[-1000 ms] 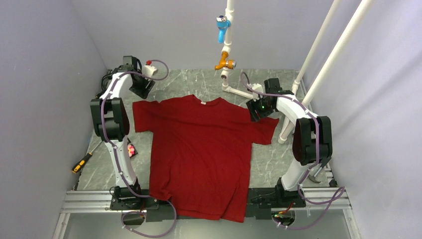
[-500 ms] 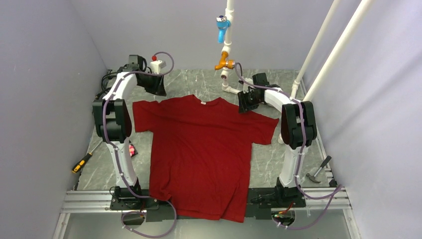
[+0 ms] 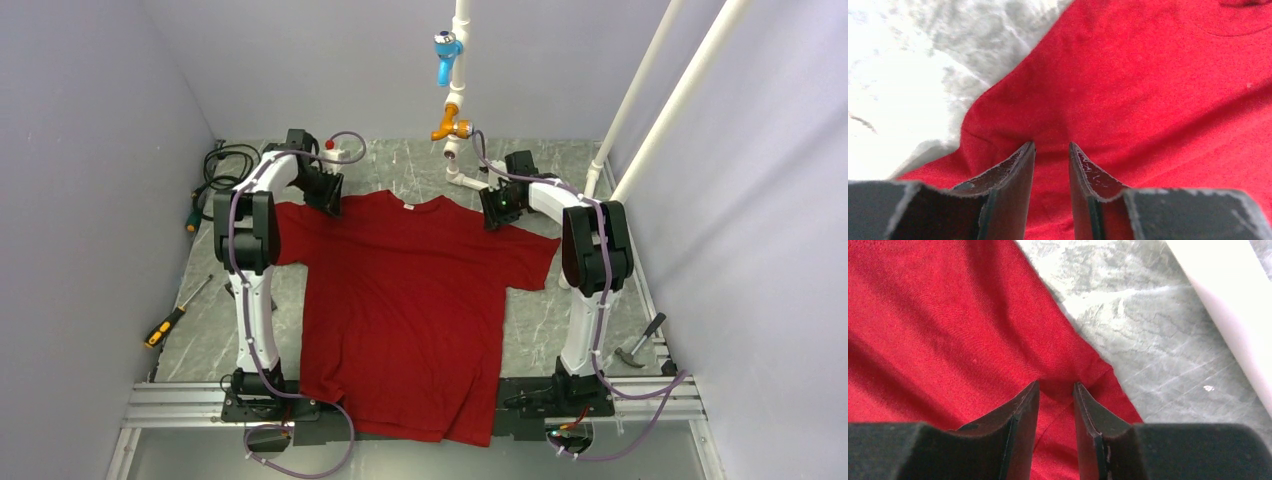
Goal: Remove the brooch from the garment
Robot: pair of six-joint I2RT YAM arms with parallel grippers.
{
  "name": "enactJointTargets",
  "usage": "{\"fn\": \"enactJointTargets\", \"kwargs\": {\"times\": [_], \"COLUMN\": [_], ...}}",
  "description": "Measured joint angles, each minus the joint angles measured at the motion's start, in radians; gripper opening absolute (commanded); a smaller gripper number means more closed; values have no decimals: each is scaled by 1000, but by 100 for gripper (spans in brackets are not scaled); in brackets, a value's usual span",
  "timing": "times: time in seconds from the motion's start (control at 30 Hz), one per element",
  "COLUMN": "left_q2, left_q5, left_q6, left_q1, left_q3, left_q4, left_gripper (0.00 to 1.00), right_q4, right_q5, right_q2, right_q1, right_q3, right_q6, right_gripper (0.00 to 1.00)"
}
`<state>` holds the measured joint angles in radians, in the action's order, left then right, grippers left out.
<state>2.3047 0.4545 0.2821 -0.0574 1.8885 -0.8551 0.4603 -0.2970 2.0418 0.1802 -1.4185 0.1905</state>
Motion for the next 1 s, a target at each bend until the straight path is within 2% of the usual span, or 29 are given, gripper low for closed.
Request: {"fn": "enactJointTargets", "kwargs": {"times": [0.23, 0.53, 0.6, 0.67, 0.73, 0.8, 1.0], "left_q2": [38, 90, 96, 106, 115, 111, -35], "left_q5": [-113, -201, -209, -214, -207, -187, -109], "left_q6": [19, 65, 74, 78, 79, 77, 70], "left_q1": [-5, -10, -11, -10, -9, -6, 3], "left_q3": [88, 178, 192, 213, 234, 232, 67], "left_q4": [-33, -25, -26, -27, -24, -19, 61], "left_gripper": [30, 34, 39, 49, 61, 71, 80], "right_q4": [-2, -6, -6, -6, -6, -6, -31], "right_q5": [37, 93, 98, 98, 85, 62, 2], "right_q2": [47, 98, 102, 106, 106, 101, -19], "right_q1": [1, 4, 5, 3, 2, 2, 0], "right_q3": [-68, -142, -149, -157, -158, -155, -22], "right_q6": [15, 19, 21, 24, 26, 28, 28], "right_gripper": [34, 35, 37, 44, 60, 69, 83]}}
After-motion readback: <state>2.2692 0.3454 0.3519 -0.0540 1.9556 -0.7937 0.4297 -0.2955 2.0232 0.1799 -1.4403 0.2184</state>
